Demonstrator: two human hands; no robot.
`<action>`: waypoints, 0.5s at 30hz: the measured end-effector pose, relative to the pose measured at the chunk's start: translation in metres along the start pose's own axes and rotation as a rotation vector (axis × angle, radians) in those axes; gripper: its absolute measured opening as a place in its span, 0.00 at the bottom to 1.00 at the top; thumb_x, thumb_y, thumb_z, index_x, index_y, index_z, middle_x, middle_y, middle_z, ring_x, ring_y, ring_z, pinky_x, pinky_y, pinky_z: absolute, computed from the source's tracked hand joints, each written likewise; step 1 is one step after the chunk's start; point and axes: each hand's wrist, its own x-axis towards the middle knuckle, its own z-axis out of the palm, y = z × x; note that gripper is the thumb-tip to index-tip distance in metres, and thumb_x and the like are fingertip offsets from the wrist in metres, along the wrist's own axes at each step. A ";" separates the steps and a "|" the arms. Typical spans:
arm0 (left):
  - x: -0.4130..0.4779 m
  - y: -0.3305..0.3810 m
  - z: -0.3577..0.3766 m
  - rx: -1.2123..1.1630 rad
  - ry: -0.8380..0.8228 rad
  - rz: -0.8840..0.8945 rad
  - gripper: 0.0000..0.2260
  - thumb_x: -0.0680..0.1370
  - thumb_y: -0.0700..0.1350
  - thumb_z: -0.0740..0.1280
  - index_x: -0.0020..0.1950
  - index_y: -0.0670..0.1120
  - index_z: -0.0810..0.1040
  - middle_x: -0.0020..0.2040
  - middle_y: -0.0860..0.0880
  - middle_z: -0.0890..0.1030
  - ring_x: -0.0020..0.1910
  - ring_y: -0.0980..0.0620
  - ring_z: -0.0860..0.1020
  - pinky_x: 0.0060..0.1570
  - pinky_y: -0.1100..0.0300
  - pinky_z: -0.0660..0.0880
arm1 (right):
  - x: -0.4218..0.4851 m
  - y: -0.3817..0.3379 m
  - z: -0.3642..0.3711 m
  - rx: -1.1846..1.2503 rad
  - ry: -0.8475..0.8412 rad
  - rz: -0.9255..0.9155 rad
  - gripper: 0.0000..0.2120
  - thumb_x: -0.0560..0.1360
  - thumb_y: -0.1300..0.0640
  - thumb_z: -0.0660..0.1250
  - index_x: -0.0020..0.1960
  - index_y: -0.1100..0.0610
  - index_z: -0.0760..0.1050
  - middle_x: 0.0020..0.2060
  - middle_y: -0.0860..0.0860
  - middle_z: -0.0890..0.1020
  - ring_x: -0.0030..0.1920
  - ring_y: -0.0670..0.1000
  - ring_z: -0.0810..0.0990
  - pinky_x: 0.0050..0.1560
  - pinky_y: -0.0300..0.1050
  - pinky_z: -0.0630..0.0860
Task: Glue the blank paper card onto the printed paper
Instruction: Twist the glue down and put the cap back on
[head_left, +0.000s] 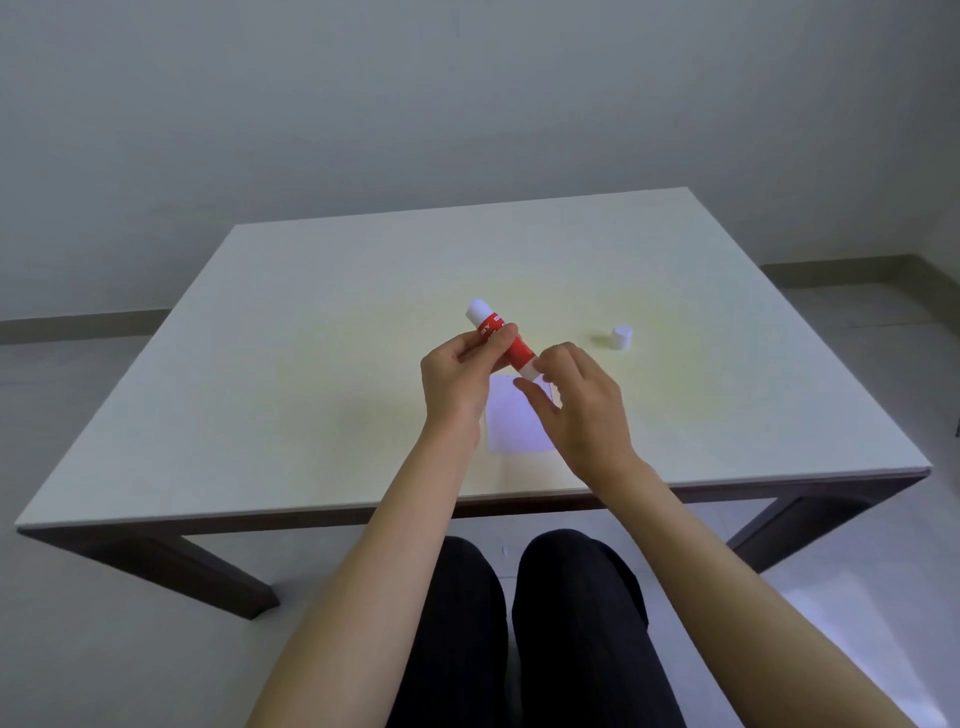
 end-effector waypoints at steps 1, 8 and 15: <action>0.000 0.000 0.000 0.006 0.001 0.004 0.03 0.71 0.44 0.74 0.40 0.46 0.83 0.41 0.48 0.86 0.44 0.51 0.85 0.49 0.63 0.75 | 0.000 0.003 0.001 -0.058 0.006 -0.077 0.06 0.70 0.64 0.73 0.42 0.64 0.75 0.36 0.53 0.80 0.35 0.56 0.77 0.32 0.46 0.74; 0.001 0.003 -0.002 0.014 0.002 0.016 0.03 0.71 0.44 0.74 0.40 0.44 0.83 0.43 0.45 0.86 0.45 0.49 0.85 0.49 0.64 0.75 | 0.019 0.006 -0.011 1.295 -0.395 1.244 0.16 0.79 0.49 0.62 0.49 0.64 0.77 0.34 0.55 0.84 0.31 0.50 0.82 0.34 0.40 0.80; 0.000 -0.001 0.001 0.069 0.006 -0.016 0.04 0.71 0.46 0.74 0.38 0.46 0.83 0.40 0.48 0.86 0.45 0.49 0.85 0.55 0.58 0.76 | -0.004 -0.001 0.004 -0.065 0.026 0.010 0.04 0.69 0.69 0.71 0.40 0.66 0.75 0.34 0.54 0.79 0.33 0.57 0.77 0.31 0.46 0.74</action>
